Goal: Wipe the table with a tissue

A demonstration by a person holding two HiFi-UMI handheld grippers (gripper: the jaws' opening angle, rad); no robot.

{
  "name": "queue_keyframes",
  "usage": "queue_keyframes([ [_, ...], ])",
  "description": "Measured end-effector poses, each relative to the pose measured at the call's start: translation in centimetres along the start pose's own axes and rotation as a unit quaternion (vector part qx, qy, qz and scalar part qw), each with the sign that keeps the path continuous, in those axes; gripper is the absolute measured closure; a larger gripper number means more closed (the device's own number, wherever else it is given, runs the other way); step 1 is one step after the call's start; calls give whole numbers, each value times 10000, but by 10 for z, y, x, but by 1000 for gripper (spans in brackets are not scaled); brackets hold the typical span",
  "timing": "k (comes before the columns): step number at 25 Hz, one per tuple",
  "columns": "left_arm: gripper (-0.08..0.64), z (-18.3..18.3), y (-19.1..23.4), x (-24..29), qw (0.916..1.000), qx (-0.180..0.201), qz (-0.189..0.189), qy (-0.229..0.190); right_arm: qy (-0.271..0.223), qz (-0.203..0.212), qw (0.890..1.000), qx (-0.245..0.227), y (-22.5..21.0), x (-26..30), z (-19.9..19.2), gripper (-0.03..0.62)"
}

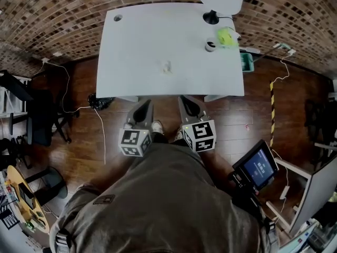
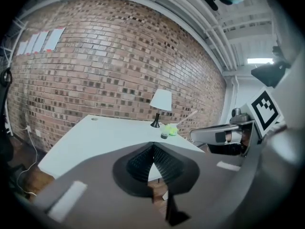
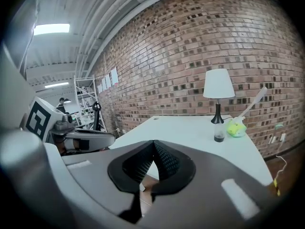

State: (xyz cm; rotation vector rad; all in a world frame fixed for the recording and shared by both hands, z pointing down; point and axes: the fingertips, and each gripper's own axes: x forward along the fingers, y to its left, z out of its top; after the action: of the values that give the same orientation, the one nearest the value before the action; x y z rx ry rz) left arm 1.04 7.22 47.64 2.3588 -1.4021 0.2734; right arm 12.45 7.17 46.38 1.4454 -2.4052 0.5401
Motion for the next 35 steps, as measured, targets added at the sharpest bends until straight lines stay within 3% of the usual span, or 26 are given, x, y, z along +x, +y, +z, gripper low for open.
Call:
queue_keyframes([
  [21,558,20,12,-15,9993,127,-206,-281,-192,-171,9995,-199,25,-3,19,581],
  [35,558,17,15,-15,9989,134,-392,-225,-207,-363,9990,-180,30,-3,18,581],
])
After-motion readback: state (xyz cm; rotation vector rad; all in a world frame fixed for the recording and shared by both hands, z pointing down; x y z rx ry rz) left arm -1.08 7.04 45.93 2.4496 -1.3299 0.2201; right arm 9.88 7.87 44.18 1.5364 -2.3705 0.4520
